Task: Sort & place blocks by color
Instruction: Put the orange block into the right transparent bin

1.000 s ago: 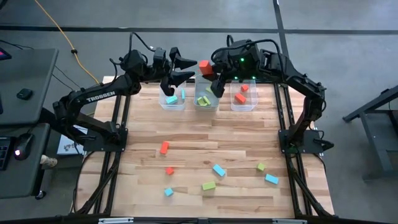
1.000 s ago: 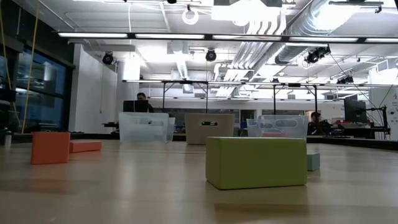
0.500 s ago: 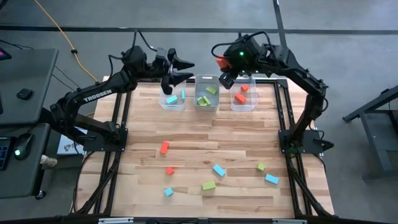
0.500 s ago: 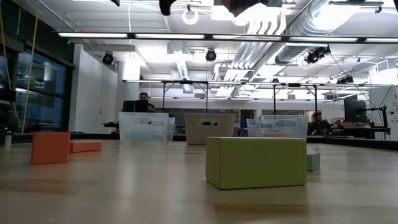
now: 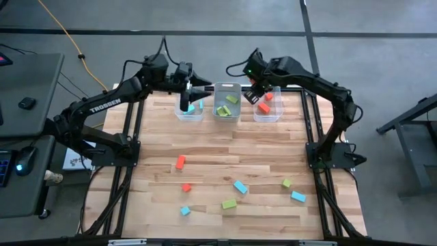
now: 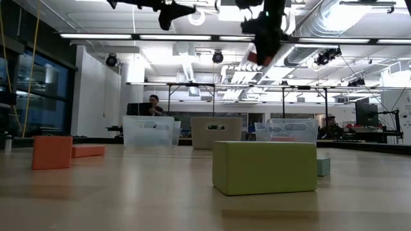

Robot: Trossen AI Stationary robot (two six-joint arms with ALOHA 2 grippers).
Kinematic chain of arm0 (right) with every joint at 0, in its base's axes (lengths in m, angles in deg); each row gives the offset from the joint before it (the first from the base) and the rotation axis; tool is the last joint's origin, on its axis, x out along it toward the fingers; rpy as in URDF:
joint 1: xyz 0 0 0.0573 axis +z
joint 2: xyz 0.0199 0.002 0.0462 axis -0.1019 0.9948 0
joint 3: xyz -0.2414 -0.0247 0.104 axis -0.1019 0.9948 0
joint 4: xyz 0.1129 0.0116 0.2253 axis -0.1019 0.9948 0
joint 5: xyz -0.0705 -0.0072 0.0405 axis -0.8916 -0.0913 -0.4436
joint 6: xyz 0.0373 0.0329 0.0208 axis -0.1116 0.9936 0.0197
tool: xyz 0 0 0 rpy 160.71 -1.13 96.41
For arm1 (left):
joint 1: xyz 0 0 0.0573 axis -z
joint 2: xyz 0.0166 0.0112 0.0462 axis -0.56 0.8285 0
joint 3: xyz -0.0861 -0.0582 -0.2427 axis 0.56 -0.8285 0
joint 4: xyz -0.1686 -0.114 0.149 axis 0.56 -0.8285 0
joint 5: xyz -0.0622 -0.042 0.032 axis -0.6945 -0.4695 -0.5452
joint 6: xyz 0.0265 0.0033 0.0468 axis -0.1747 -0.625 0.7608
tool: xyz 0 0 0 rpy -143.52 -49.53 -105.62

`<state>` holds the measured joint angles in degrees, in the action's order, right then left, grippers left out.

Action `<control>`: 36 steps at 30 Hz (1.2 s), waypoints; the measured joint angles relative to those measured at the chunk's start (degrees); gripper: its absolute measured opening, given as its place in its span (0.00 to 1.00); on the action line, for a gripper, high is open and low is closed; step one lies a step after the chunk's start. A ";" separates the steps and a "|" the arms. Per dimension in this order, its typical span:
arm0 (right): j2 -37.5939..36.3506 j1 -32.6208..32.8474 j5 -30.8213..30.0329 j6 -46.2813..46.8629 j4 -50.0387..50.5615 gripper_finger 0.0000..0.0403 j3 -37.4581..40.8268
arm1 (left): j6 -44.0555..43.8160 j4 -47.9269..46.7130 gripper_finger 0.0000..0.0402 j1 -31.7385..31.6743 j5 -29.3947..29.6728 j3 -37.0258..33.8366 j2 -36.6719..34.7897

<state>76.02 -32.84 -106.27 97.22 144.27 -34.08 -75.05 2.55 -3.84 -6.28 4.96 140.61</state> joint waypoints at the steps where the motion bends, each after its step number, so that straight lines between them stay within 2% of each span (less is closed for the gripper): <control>1: 0.00 -0.57 0.34 0.42 -0.18 0.27 1.66 | 0.55 -1.41 0.55 0.03 0.03 0.00 0.00; 9: 0.02 -5.34 4.48 2.41 -5.85 0.27 14.62 | 2.98 -9.46 0.55 0.03 0.30 0.00 0.00; 18: 0.02 -9.09 10.73 2.40 -13.52 0.27 25.65 | 2.96 -11.24 0.55 0.05 0.28 0.00 0.00; 25: 0.02 -12.60 14.73 2.34 -16.94 0.27 31.24 | 2.96 -11.24 0.55 0.06 0.28 -0.02 0.00; 36: 0.36 -17.18 15.20 2.32 -21.82 0.27 35.37 | 2.95 -11.22 0.55 0.07 0.28 -0.02 0.00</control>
<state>76.38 -50.02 -91.07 99.55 122.44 1.29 -72.11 -8.66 -3.77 -6.00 4.94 140.61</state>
